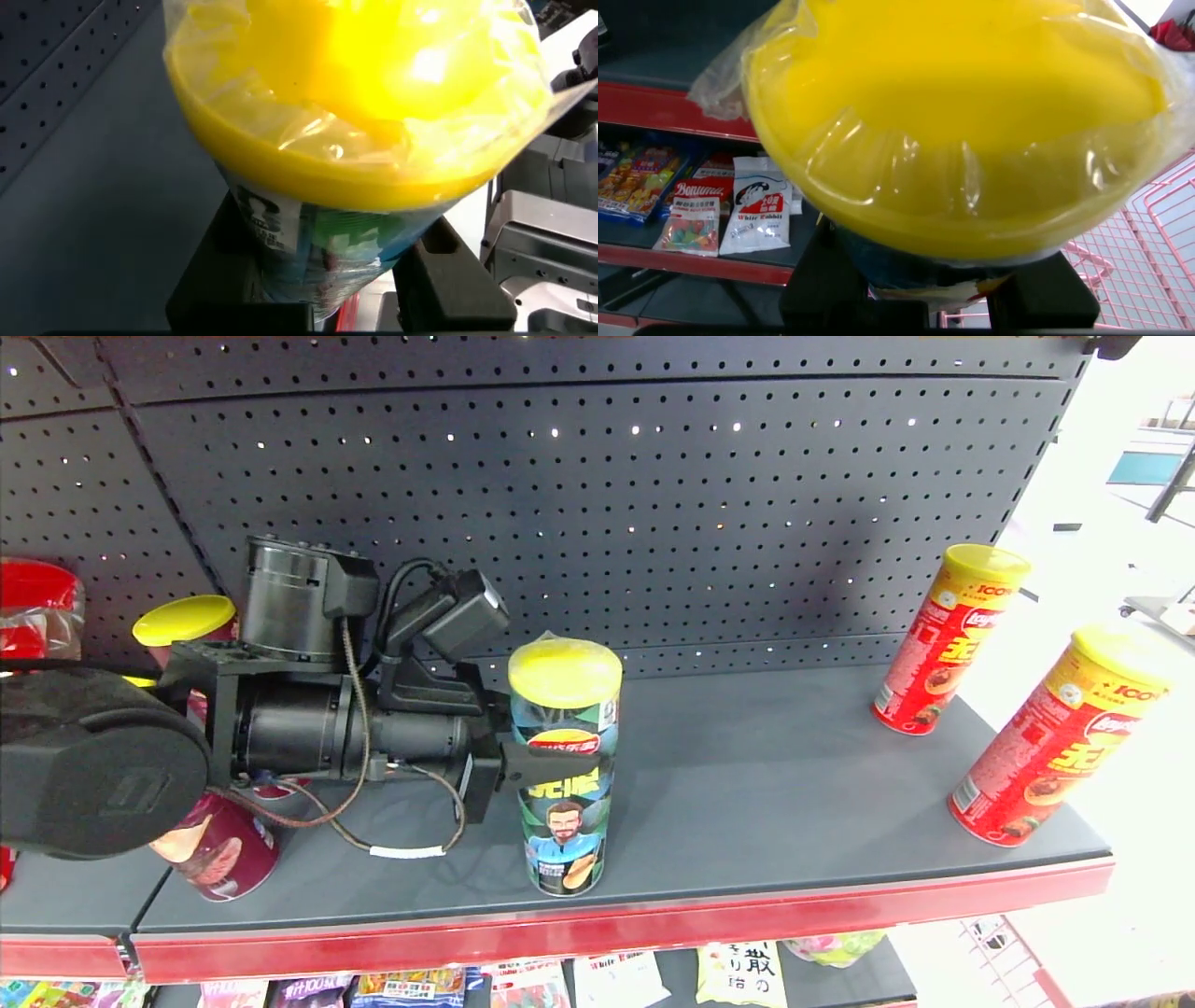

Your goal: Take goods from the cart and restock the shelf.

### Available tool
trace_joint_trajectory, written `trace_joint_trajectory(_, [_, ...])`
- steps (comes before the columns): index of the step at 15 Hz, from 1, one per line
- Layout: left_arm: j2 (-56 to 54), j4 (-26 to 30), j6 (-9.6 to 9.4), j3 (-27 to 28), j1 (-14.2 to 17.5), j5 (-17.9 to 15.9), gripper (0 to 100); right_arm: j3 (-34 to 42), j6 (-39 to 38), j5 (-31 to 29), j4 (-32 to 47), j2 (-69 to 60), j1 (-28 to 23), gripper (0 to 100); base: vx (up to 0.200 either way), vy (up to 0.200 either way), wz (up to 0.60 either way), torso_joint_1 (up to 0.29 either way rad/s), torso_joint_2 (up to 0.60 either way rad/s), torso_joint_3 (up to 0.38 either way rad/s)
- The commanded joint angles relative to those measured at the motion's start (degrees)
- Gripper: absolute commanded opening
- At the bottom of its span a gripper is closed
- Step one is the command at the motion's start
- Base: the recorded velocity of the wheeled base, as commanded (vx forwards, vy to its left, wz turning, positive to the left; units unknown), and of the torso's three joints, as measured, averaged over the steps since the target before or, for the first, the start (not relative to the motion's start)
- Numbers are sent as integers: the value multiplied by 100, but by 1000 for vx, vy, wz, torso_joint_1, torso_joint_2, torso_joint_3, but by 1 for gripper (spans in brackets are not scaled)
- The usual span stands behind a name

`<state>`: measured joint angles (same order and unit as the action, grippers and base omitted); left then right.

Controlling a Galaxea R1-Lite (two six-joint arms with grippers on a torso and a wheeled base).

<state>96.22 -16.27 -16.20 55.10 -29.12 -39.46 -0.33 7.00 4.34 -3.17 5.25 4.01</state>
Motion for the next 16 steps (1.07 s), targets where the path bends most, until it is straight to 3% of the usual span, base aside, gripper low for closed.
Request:
trace_joint_trajectory(1, [37, -25, -6, -35, -14, 0, 0, -2, 3, -3, 1, 2, 3, 0, 0, 0, 0, 0, 0, 0])
trace_joint_trajectory(5, [213, -500, 29, -263, -76, 167, 0, -2, 3, -3, 1, 2, 3, 0, 0, 0, 0, 0, 0, 0])
trace_joint_trajectory(16, [11, -508, 47, -509, -137, 96, 0, -2, 3, -3, 1, 2, 3, 0, 0, 0, 0, 0, 0, 0])
